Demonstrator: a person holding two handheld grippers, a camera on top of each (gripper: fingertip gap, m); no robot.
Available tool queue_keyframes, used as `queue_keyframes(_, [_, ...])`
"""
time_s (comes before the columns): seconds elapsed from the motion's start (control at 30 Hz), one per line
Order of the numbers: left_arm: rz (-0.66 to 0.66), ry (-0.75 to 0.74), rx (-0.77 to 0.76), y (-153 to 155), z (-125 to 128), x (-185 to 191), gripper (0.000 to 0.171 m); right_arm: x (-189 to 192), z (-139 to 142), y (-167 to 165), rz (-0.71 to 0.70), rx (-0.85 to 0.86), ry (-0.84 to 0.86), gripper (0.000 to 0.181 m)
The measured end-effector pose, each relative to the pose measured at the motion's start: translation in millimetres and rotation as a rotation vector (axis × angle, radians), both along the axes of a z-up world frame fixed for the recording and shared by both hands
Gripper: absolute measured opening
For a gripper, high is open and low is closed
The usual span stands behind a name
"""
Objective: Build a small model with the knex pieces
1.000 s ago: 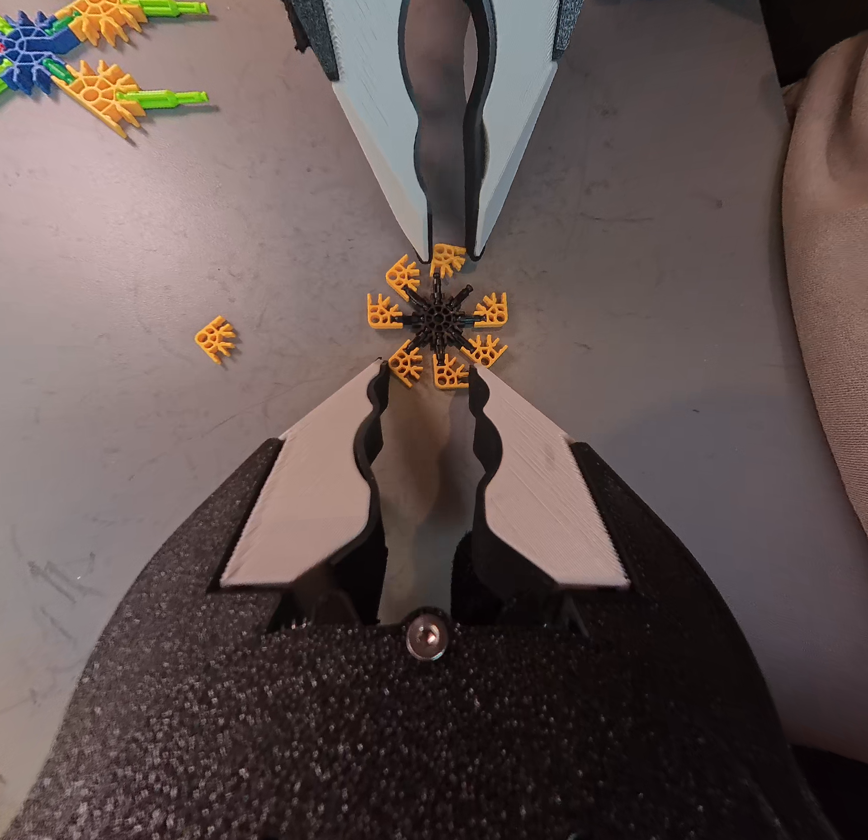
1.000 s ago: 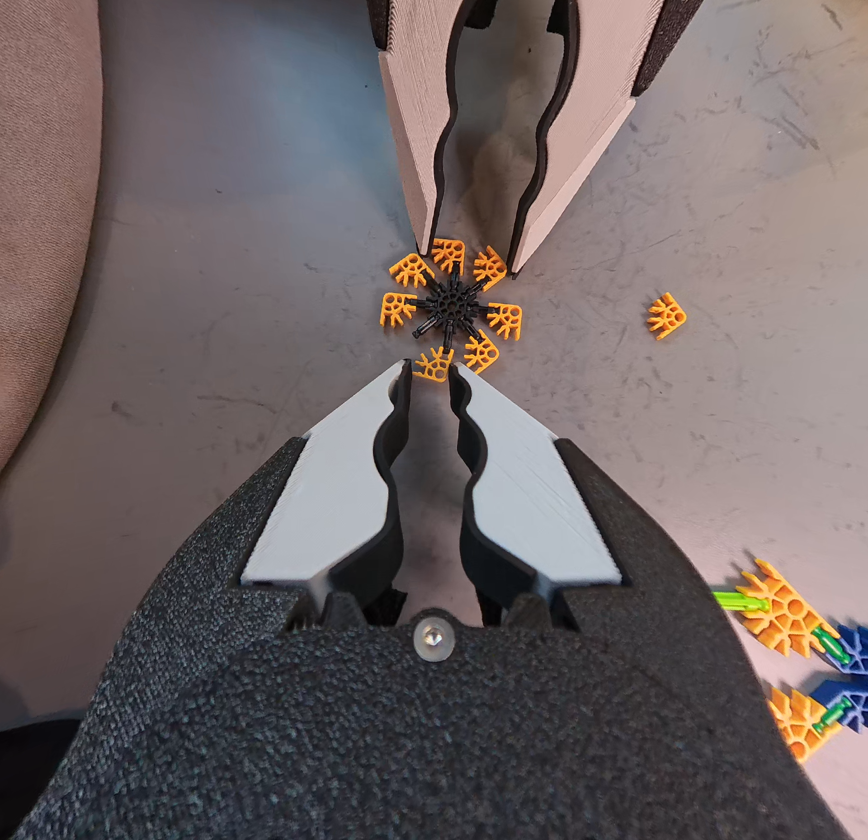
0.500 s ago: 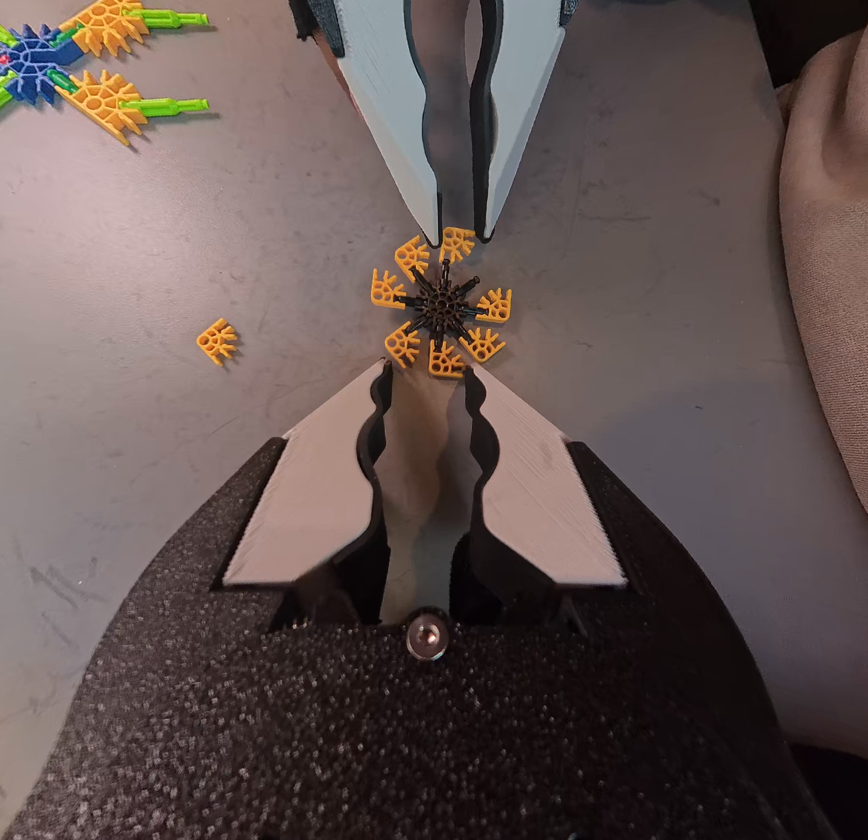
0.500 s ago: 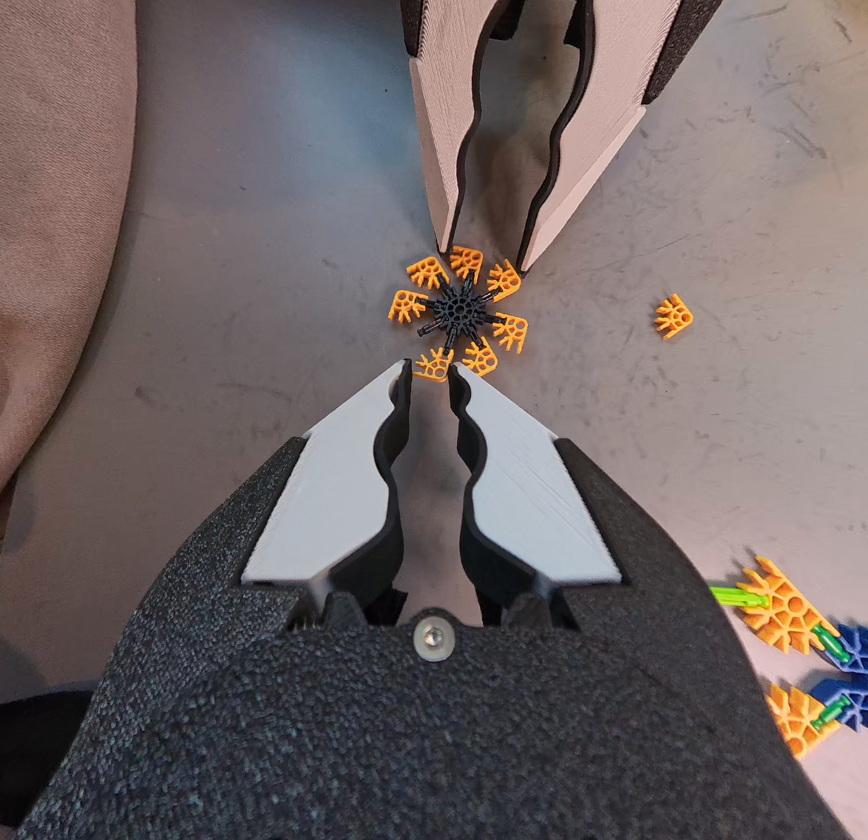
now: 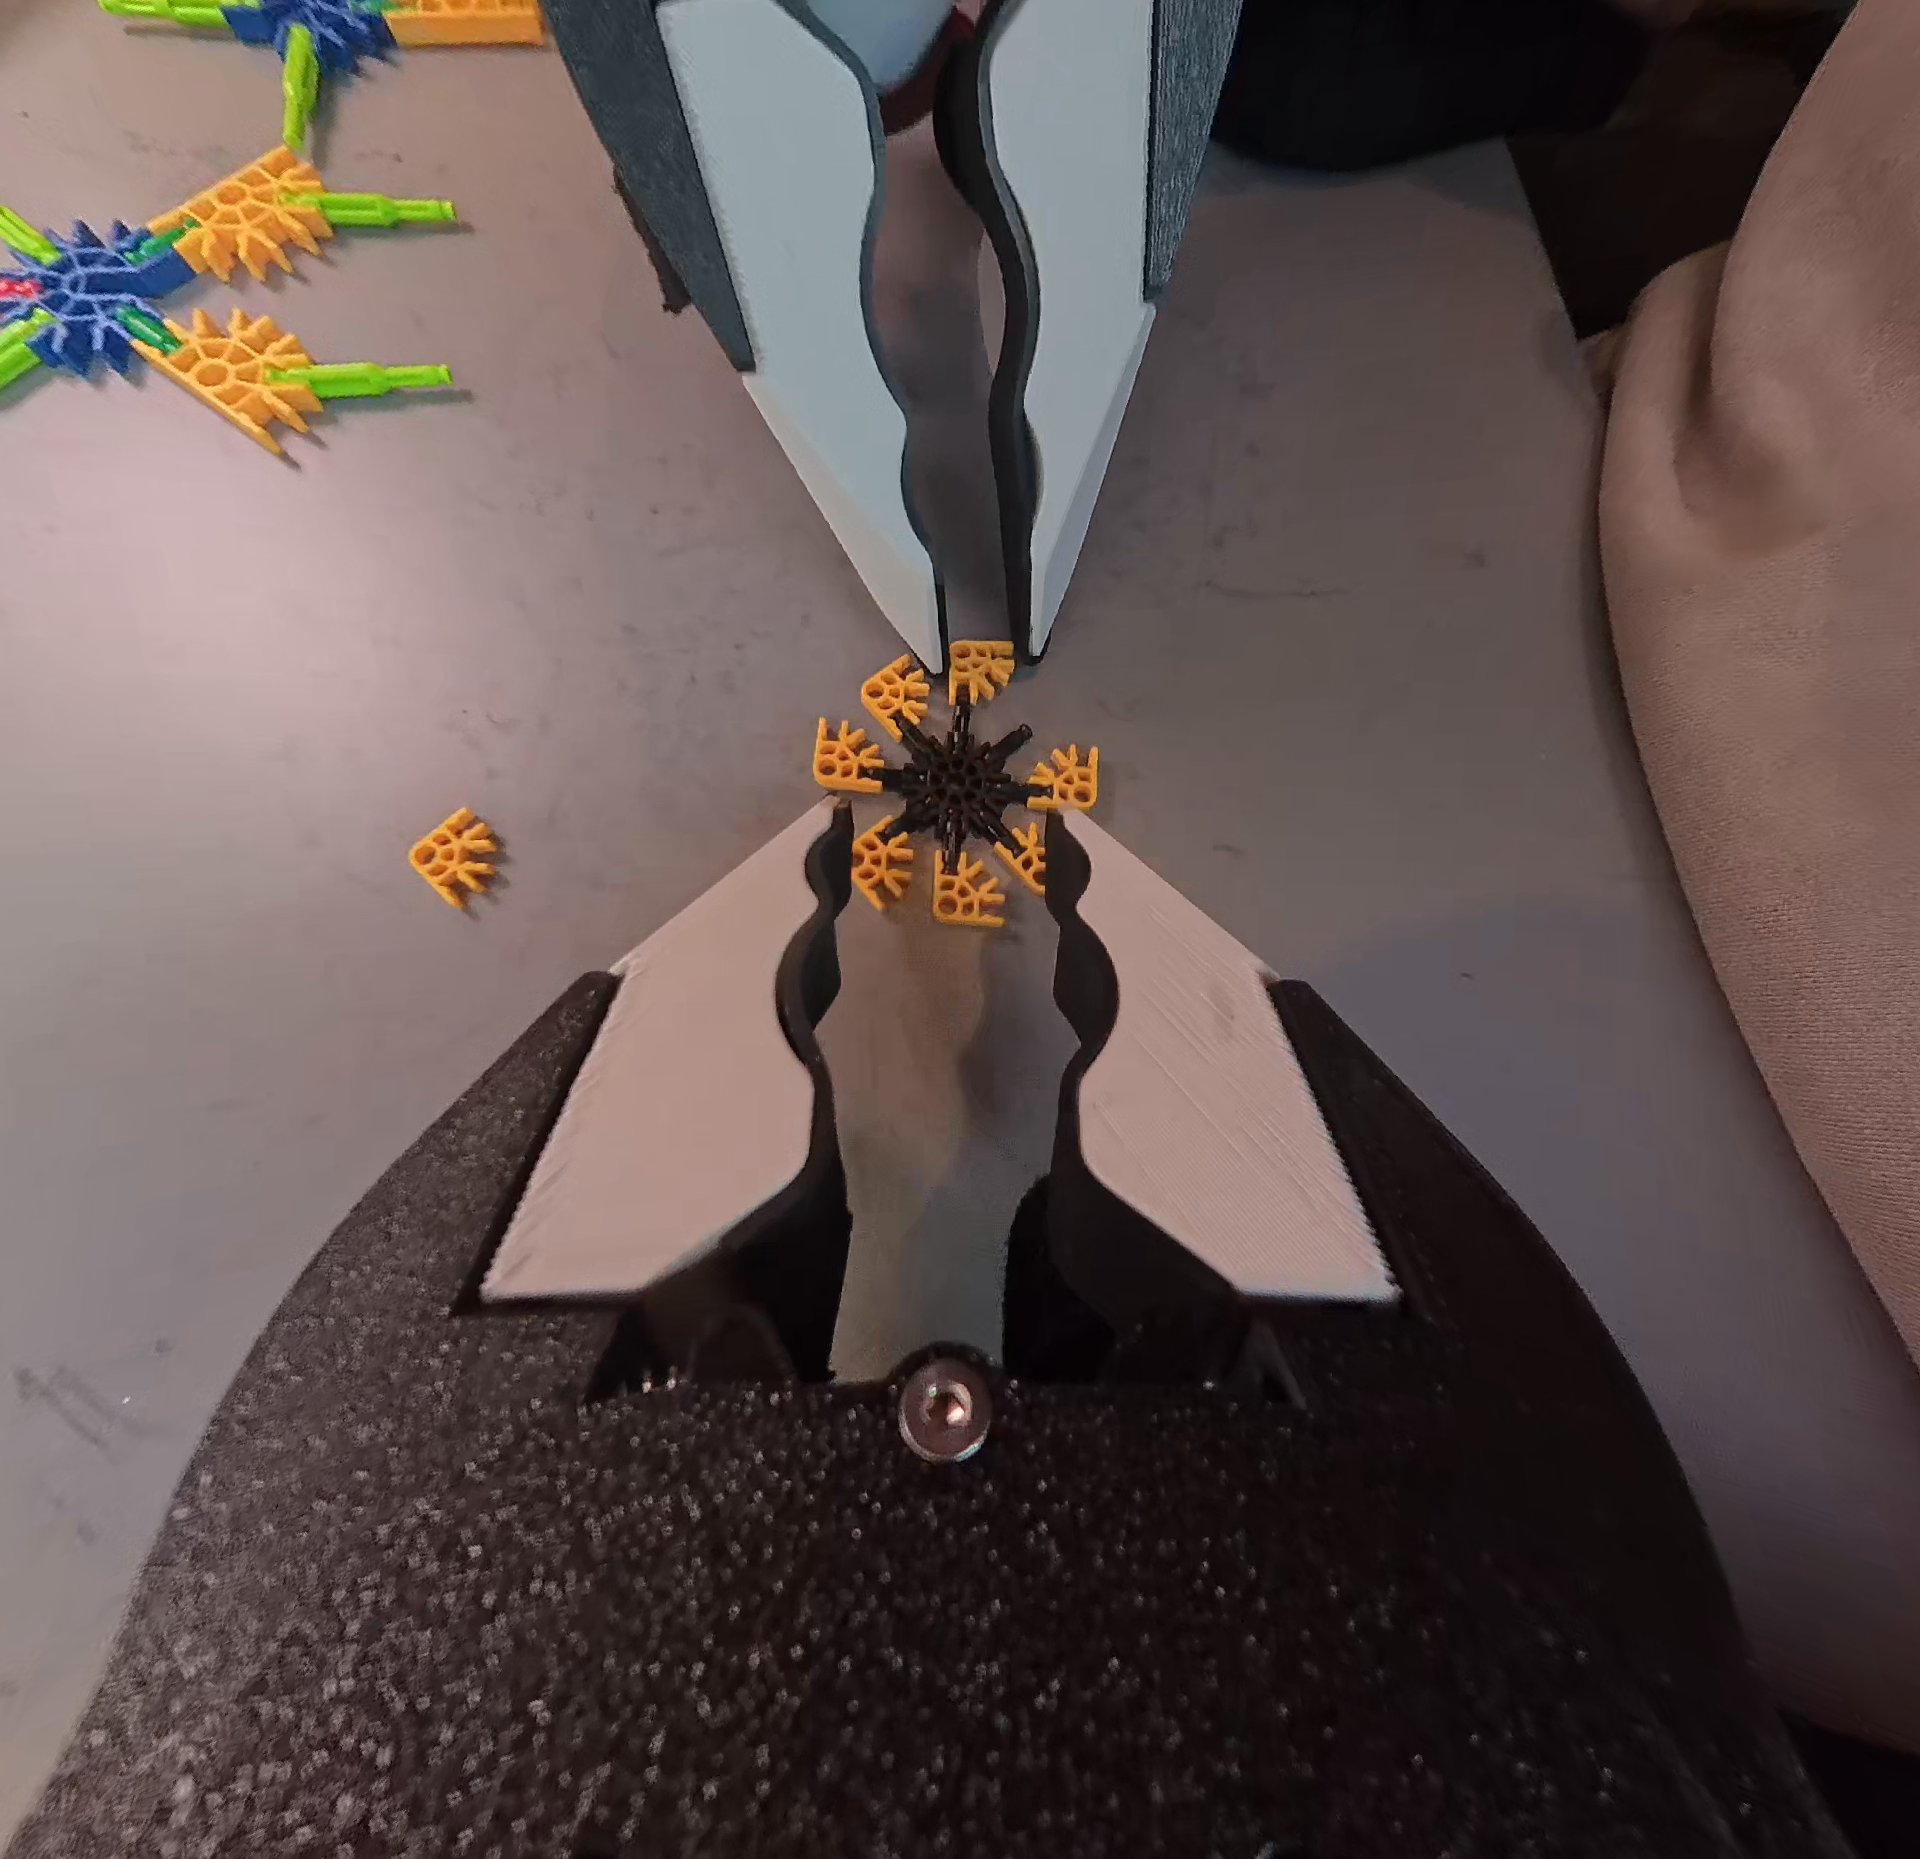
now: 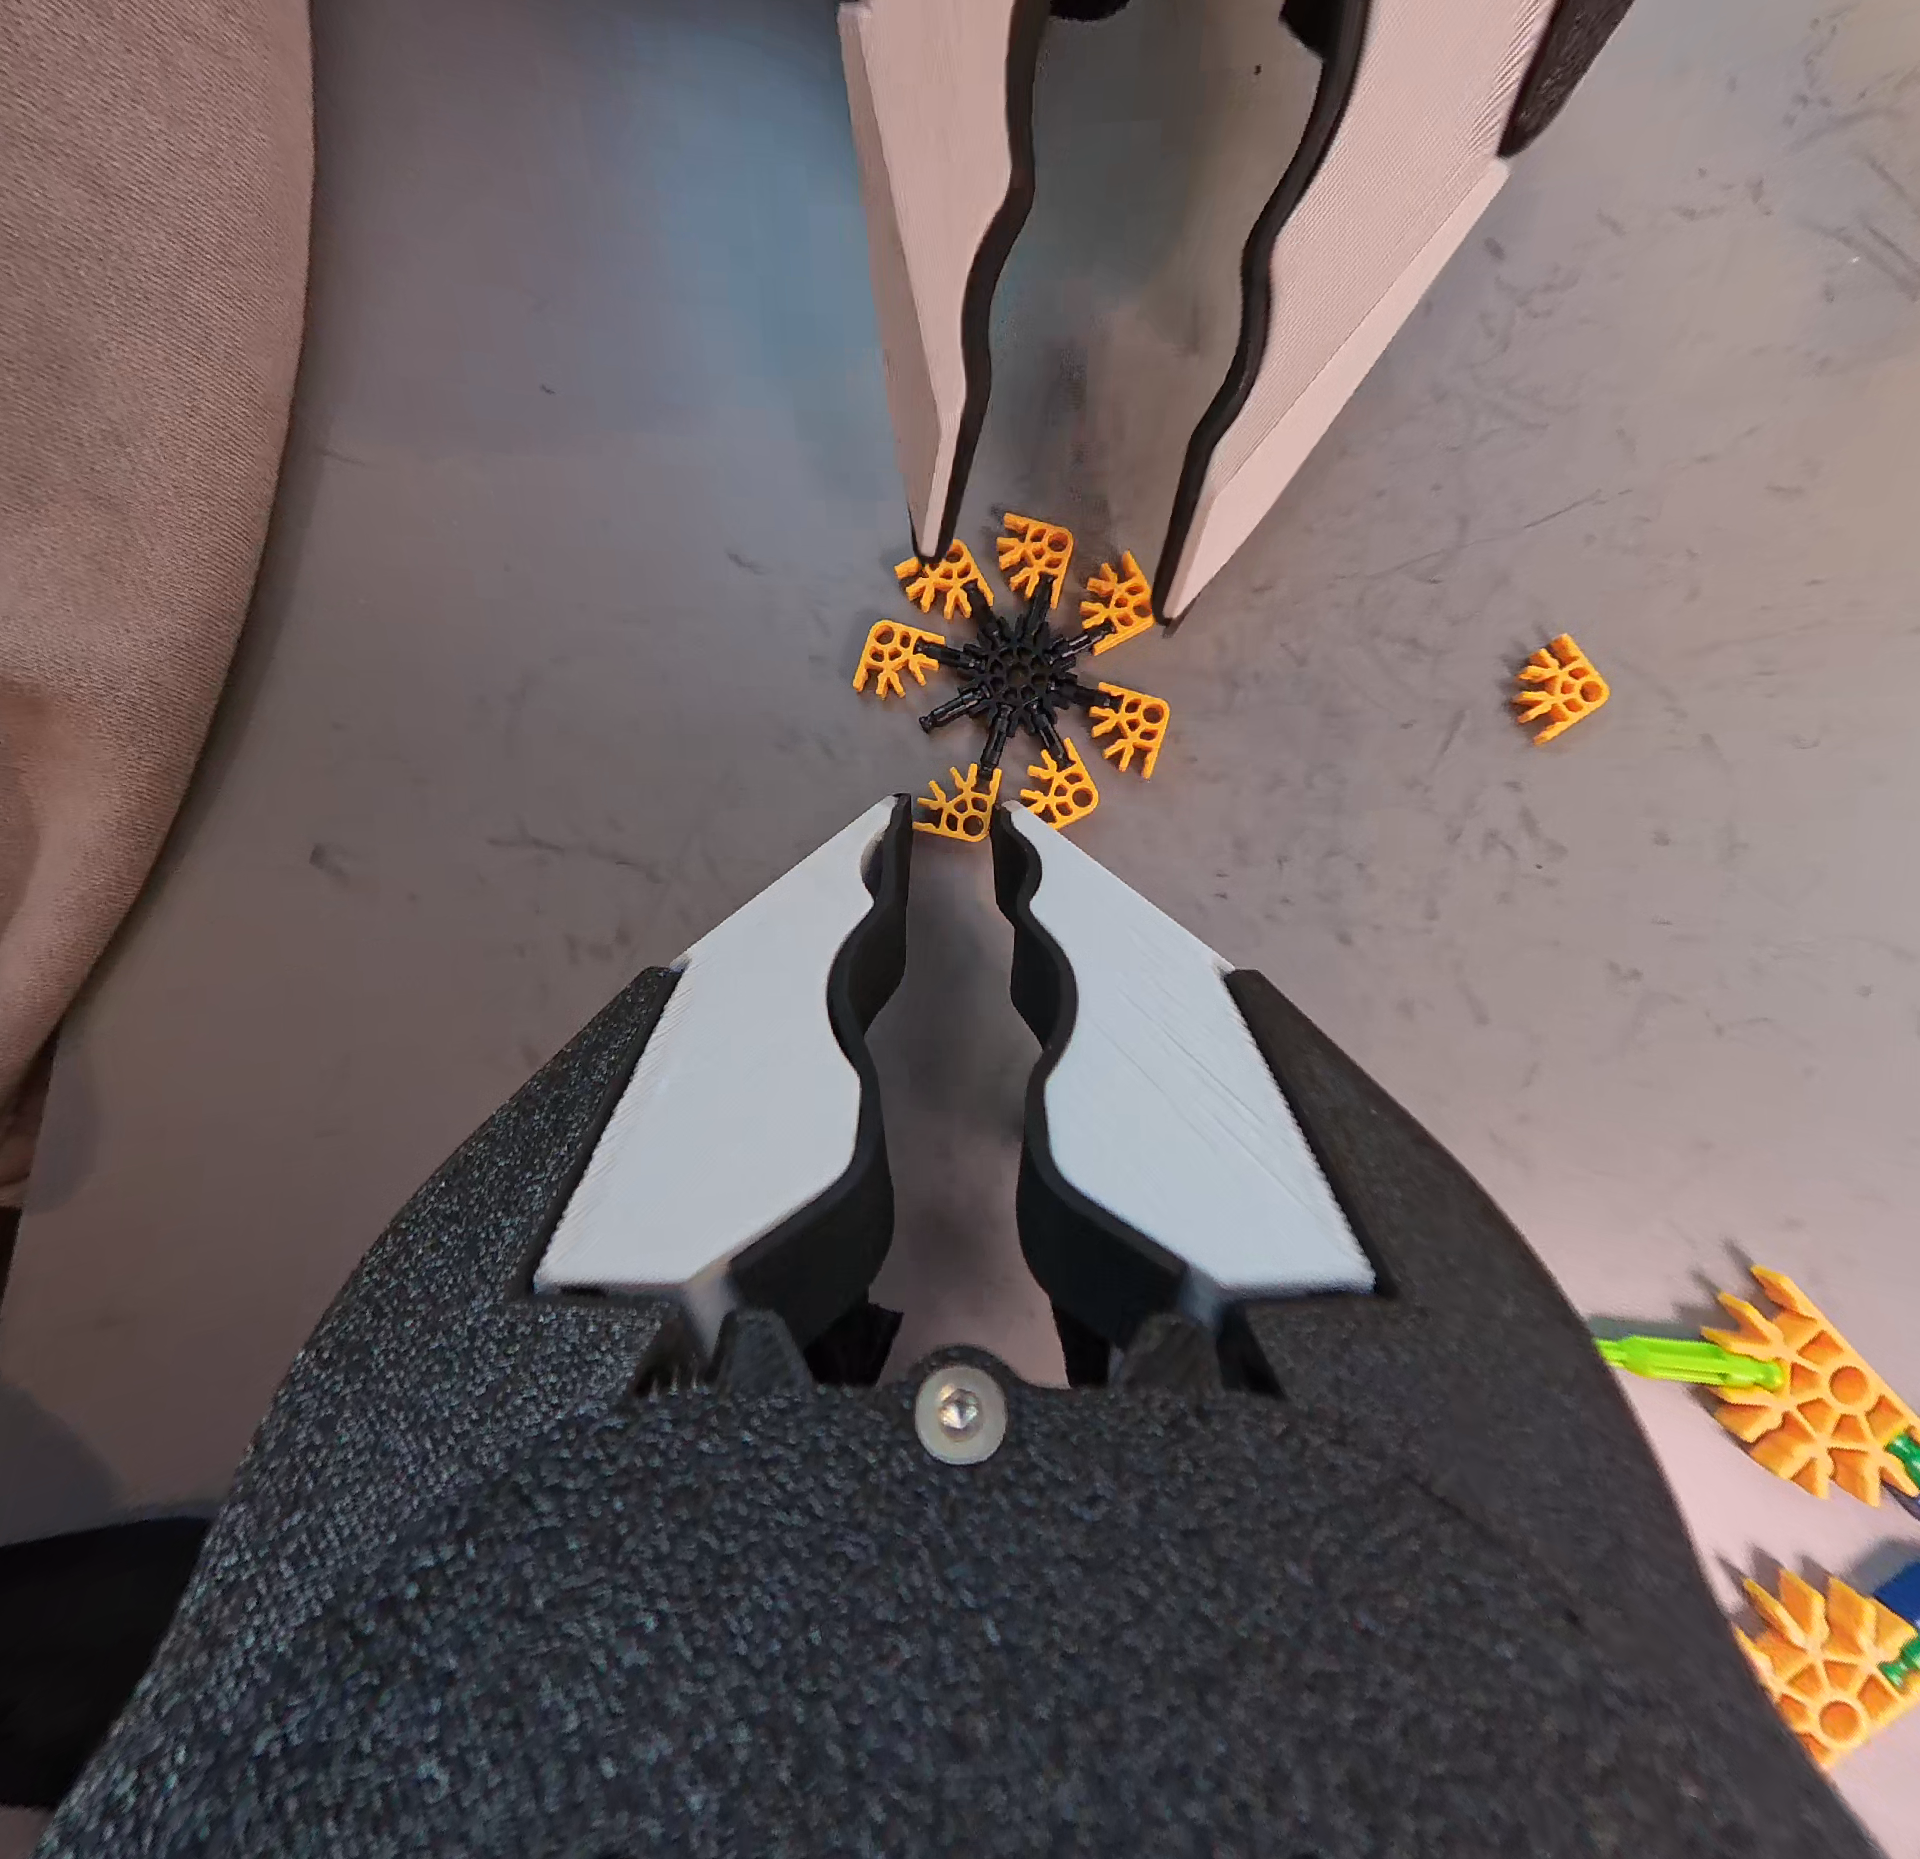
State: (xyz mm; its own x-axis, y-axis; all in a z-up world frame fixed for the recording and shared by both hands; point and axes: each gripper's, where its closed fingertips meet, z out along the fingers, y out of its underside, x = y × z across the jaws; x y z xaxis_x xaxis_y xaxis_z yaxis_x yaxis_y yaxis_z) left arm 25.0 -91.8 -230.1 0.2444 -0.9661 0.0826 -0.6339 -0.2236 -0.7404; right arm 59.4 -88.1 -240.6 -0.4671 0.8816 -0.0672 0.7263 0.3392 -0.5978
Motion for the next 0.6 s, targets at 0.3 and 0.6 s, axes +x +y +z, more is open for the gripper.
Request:
queue_keyframes(0.3, [0.010, 0.046, 0.010, 1.1, -7.7, -1.0, 0.028, 1.1, 10.0, 1.1, -0.011, -0.022, 0.036, 0.013])
queue_keyframes(0.6, [0.011, 0.040, 0.005, 0.5, -7.6, -0.7, 0.028, -2.3, 1.9, 0.2, -0.001, 0.010, 0.014, 0.013])
